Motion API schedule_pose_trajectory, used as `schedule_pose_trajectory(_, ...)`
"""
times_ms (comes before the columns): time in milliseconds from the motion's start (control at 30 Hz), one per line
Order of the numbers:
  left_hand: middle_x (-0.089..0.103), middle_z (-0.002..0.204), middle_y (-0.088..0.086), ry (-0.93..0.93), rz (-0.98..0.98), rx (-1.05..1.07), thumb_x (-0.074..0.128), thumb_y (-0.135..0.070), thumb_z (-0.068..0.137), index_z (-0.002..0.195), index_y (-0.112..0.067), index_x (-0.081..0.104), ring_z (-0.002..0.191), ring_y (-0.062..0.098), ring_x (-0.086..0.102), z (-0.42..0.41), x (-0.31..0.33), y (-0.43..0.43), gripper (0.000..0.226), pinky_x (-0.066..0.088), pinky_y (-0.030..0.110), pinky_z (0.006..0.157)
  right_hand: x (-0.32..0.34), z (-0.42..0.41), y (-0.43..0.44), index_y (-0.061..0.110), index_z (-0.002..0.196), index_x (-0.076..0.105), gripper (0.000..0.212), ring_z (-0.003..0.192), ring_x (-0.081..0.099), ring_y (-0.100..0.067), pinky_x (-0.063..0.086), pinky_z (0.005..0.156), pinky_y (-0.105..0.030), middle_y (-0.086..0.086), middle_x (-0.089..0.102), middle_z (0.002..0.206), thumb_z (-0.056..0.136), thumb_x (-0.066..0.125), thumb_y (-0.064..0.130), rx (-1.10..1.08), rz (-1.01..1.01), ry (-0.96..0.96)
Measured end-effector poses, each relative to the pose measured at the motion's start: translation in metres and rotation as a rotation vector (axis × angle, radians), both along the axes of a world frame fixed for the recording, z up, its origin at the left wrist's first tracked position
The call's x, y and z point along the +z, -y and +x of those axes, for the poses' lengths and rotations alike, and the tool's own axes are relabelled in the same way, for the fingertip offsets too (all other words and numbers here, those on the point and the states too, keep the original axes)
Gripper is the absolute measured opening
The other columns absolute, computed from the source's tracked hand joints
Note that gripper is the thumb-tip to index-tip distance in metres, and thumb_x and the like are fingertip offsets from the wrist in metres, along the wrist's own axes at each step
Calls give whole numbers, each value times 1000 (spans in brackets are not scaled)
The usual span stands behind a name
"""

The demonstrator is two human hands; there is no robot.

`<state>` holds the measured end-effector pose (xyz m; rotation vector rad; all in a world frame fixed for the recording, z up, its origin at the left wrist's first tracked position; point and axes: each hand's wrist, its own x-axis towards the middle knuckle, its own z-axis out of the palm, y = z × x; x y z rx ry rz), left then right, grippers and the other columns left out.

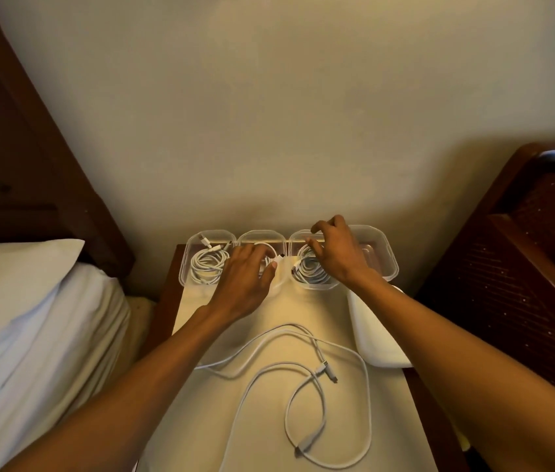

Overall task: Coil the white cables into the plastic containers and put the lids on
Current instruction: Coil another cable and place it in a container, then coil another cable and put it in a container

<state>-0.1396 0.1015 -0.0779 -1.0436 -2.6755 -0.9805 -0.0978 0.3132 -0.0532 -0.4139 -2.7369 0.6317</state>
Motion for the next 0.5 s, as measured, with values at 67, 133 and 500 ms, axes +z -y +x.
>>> schedule_pose_trajectory(67, 59, 115, -5, -10, 29, 1, 46, -40, 99, 114, -26, 58, 109, 15, 49, 4, 3, 2, 24, 40, 35, 92, -1, 3, -2, 11, 119, 64, 29, 103, 57, -28, 50, 86, -38, -13, 54, 122, 97, 55, 28, -10, -27, 1)
schedule_pose_trajectory(133, 59, 115, -5, -30, 48, 0, 50, -35, 99, 113, -24, 59, 108, 15, 50, 9, 5, 4, 20, 39, 33, 91, -6, 3, -4, 5, 108, 71, 22, 92, 63, -29, 52, 82, -36, -16, 66, 110, 96, 58, 18, 4, -57, 25)
schedule_pose_trajectory(500, 62, 101, -6, -15, 37, -80, 52, -28, 100, 104, -21, 60, 93, 10, 47, 26, 2, 9, 12, 42, 30, 79, -13, 8, -2, 1, 93, 70, 22, 80, 57, -27, 42, 68, -30, -14, 59, 97, 97, 57, 18, -46, -81, 31)
